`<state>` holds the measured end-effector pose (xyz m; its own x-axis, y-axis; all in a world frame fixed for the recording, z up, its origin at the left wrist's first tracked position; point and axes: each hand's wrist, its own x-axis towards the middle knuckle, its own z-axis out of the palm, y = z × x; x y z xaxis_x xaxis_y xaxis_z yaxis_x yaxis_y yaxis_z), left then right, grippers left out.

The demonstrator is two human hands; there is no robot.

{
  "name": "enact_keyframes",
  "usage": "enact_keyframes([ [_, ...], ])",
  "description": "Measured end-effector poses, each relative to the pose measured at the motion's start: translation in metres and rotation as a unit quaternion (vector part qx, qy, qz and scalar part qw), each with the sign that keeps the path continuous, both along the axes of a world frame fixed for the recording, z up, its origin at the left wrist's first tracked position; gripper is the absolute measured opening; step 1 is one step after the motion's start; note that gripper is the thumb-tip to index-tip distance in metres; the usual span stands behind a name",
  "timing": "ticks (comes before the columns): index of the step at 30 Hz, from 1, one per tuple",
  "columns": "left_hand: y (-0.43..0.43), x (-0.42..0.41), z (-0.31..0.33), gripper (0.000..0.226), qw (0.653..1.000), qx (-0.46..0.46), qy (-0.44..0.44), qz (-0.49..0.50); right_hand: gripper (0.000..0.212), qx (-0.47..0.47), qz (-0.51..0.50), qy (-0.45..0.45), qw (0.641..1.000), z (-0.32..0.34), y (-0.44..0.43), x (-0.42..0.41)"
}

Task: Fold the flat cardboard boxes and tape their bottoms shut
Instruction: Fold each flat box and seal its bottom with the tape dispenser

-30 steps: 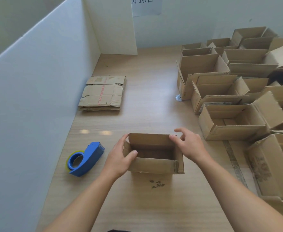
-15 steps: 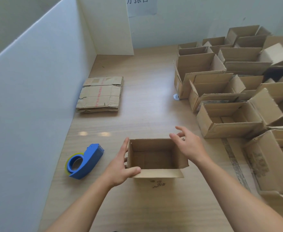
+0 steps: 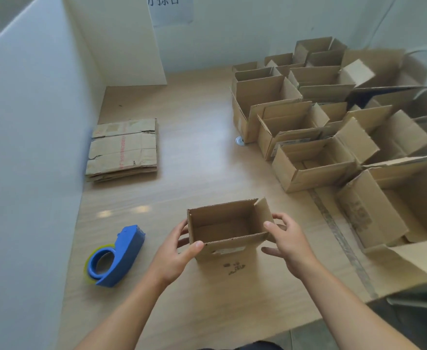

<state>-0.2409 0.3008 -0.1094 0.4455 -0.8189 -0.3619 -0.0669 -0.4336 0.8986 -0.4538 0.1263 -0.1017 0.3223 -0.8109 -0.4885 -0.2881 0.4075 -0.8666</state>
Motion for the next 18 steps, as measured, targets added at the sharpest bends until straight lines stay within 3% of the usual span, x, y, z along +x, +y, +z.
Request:
enact_keyframes([
  [5,-0.008,0.006,0.001,0.08,0.999,0.003,-0.025,-0.036,0.022,-0.071,-0.086,0.03,0.993,0.008,0.0,-0.001],
  [18,-0.092,-0.041,0.019,0.072,0.984,0.005,-0.081,-0.158,0.023,-0.121,-0.252,0.064,0.958,0.015,-0.073,-0.101],
])
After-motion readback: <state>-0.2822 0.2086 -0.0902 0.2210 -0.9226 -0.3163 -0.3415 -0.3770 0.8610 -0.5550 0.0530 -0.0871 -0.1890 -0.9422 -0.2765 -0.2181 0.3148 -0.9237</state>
